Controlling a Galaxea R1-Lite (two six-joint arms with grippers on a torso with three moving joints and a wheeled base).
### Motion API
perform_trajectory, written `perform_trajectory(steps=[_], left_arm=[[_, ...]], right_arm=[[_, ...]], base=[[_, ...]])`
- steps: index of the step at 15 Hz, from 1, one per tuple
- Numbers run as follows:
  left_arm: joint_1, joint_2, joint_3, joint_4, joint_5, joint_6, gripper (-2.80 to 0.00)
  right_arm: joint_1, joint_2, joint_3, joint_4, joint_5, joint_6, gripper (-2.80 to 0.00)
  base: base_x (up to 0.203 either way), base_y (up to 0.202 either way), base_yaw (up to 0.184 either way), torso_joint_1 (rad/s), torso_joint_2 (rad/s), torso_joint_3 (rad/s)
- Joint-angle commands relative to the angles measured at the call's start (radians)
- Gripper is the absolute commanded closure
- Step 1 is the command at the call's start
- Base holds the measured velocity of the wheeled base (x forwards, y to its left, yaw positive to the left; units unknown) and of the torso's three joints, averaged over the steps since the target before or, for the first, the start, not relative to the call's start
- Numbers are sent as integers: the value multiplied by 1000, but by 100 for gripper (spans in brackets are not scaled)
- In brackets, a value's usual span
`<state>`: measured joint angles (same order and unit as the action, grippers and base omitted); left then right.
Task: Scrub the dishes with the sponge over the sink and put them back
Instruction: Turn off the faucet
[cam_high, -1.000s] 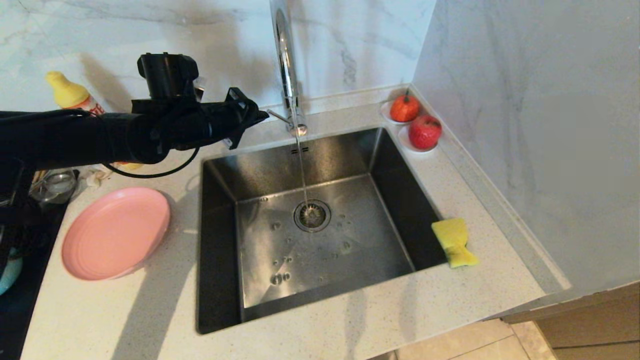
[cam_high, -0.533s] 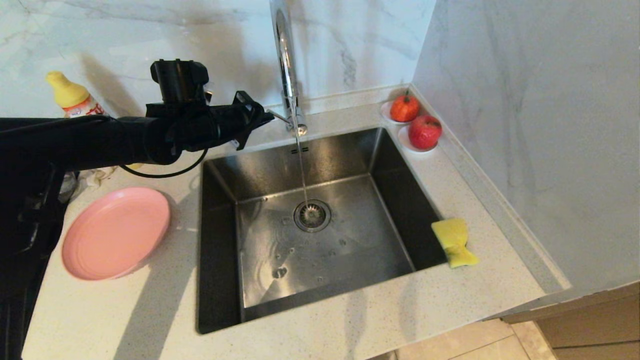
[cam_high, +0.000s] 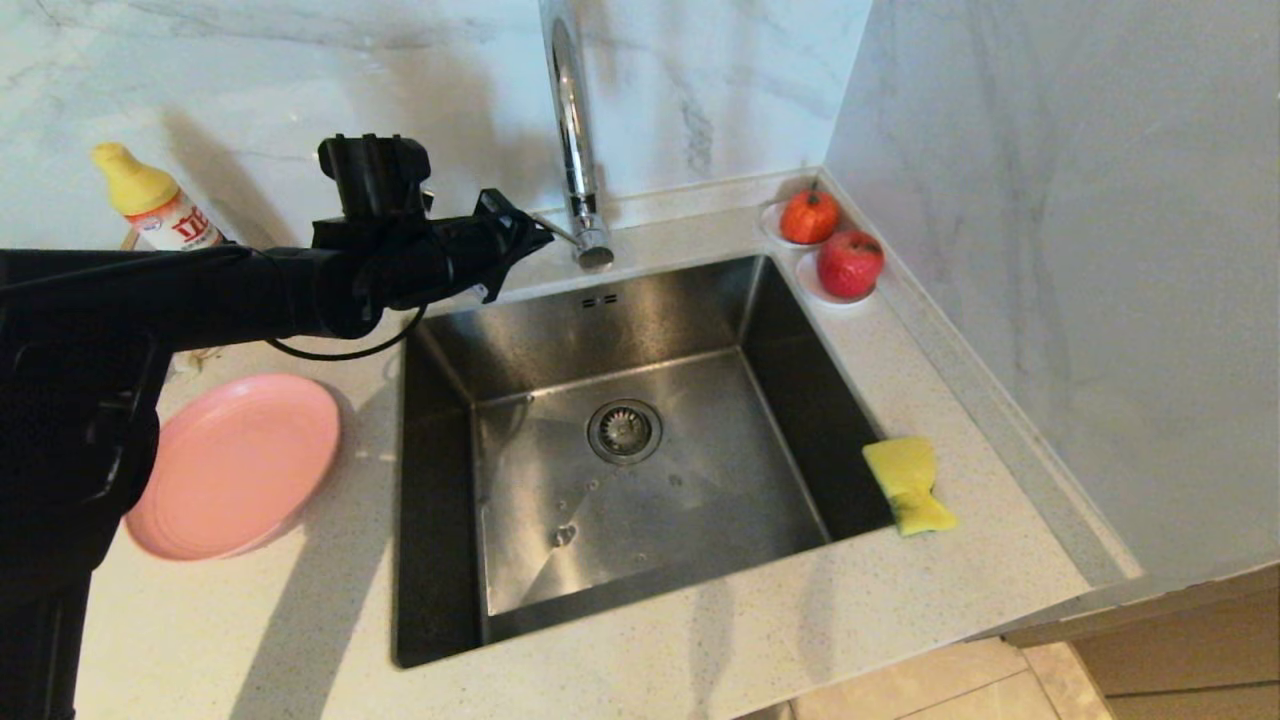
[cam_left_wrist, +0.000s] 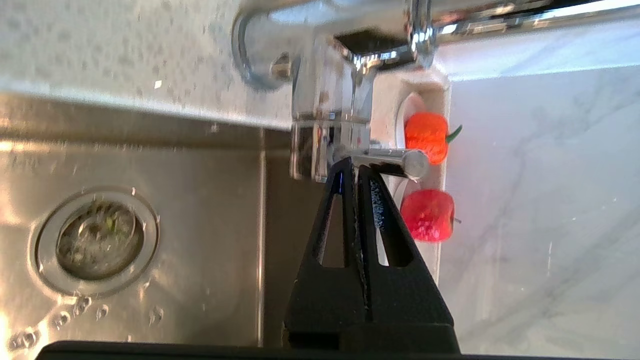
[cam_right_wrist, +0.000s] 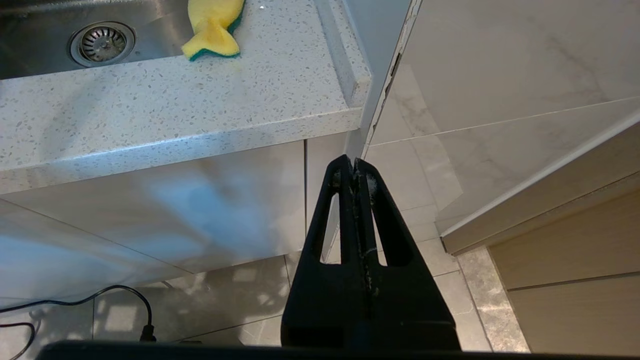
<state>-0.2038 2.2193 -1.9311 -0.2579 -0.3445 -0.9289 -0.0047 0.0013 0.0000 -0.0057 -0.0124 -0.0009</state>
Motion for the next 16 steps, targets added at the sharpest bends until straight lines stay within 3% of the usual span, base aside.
perform_trajectory(steps=[1,6,10,12,14,16], left_arm=[[1,17,-2,-31,-1,-5,0],[-4,-27,40,-29,6,-13,0],[-18,-183,300,-39,17,-1,0],[-12,-294,419,-45,67,47,0],[-9,-410,498,-51,152,138,0],[-9,-545,572,-47,195,241,0]], right_arm=[[0,2,0,0,0,-1,0],[0,2,0,0,0,-1,0],[0,0,0,0,0,-1,0],[0,2,0,0,0,-1,0],[0,0,0,0,0,-1,0],[0,0,0,0,0,-1,0]], base=[[0,0,0,0,0,0],[0,0,0,0,0,0],[0,0,0,0,0,0],[0,0,0,0,0,0],[0,0,0,0,0,0],[0,0,0,0,0,0]])
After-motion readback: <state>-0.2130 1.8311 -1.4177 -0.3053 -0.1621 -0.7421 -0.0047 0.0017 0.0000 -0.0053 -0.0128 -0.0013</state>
